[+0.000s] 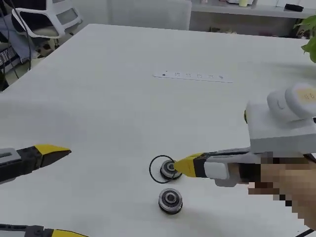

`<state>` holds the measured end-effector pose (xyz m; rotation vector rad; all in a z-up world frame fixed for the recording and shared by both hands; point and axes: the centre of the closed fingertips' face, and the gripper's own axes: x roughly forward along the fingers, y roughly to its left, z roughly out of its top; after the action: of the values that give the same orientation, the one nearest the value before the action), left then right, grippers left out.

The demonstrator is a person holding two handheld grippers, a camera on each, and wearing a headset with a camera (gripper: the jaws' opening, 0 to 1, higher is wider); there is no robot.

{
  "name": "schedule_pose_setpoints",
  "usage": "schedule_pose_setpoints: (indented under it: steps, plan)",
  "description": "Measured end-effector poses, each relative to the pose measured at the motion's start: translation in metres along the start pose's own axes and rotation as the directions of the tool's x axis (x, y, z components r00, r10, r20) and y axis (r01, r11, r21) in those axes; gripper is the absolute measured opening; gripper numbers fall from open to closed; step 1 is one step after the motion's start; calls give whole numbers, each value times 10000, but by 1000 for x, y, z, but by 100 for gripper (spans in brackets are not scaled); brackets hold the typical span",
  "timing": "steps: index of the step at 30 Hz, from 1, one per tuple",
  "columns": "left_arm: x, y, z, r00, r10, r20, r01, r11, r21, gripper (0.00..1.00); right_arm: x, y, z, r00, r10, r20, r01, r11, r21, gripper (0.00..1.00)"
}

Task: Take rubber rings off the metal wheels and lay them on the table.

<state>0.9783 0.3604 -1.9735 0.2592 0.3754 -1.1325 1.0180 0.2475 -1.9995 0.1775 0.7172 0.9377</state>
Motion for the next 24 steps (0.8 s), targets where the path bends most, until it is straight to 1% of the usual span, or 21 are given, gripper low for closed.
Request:
schedule_pose_setpoints:
  steps: [2,6,9,13,15,19,21,24]
  plan:
    - [0,1,-3,9999,21,-145,-21,10000,-5,88,4,1,-2,9999,16,-105,-18,9999,-135,0]
    - [1,1,-2,10000,68,-60,-69,9998,-180,87,10,3,-5,9997,43,-255,-52,9993,-359,0]
    - [0,3,-3,9998,154,-156,-157,9997,-203,87,15,2,-7,9995,-89,-313,73,9987,-509,0]
    - [0,3,-1,9999,159,33,-157,9991,-399,88,23,2,-11,9992,-149,-379,132,9989,-449,0]
    - [0,4,-1,9998,218,40,-216,9988,-430,88,26,-1,-11,9988,-340,-343,324,9985,-448,0]
    - [0,5,0,9996,212,164,-203,9982,-563,87,32,-3,-11,9991,-391,-178,386,9989,-263,0]
    - [0,5,1,9995,231,230,-217,9980,-600,87,36,-3,-11,9989,-462,-62,459,9983,-372,0]
    - [-1,6,1,9993,280,255,-262,9972,-701,86,41,-1,-15,9989,-469,-88,463,9972,-586,0]
